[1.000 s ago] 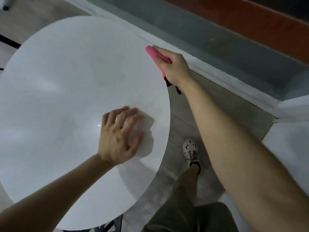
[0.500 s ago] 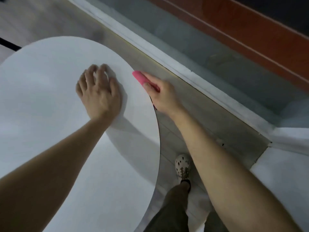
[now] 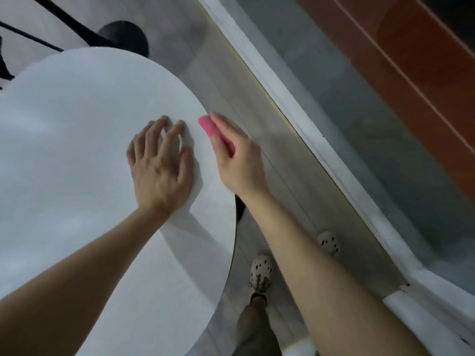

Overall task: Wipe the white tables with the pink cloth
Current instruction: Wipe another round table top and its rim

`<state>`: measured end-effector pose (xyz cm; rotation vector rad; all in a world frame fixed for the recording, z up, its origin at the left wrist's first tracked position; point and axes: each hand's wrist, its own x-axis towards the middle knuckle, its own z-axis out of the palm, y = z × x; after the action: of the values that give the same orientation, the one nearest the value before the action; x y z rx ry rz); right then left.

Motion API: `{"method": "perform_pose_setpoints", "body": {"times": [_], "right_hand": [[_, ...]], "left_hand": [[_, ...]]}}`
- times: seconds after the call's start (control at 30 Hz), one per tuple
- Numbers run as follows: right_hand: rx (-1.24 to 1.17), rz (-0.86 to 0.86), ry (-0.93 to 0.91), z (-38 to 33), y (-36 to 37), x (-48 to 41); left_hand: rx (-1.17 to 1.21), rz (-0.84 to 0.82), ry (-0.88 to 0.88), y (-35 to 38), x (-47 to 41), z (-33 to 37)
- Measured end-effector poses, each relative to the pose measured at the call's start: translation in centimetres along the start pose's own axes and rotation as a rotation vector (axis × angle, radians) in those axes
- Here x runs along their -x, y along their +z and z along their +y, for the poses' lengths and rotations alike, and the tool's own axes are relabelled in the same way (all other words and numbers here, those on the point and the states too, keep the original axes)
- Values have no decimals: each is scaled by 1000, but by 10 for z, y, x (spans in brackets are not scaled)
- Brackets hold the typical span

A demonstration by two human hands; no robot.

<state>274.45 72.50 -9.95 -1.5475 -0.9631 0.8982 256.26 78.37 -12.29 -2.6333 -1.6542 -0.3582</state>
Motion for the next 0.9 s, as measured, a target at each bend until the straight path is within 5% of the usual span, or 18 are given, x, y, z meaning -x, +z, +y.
{"method": "perform_pose_setpoints", "body": {"times": [0.1,0.3,0.6,0.8,0.9], "right_hand": [[5,-106,-30,-4,2,-48],[27,-96,-22,3,-30,76],[131,-370,-84,-20,38,-150],[128,-242,-84,-1,-10,-45],[145,-299,-76,-1,-2,-62]], "left_hand": [[-9,11,0,-2,0,2],[0,-5,-13,-4,2,5],[-17,-1,-4,-2,4,7],[23,-1,-16,-7,4,12],[40,-2,-23,-5,3,11]]}}
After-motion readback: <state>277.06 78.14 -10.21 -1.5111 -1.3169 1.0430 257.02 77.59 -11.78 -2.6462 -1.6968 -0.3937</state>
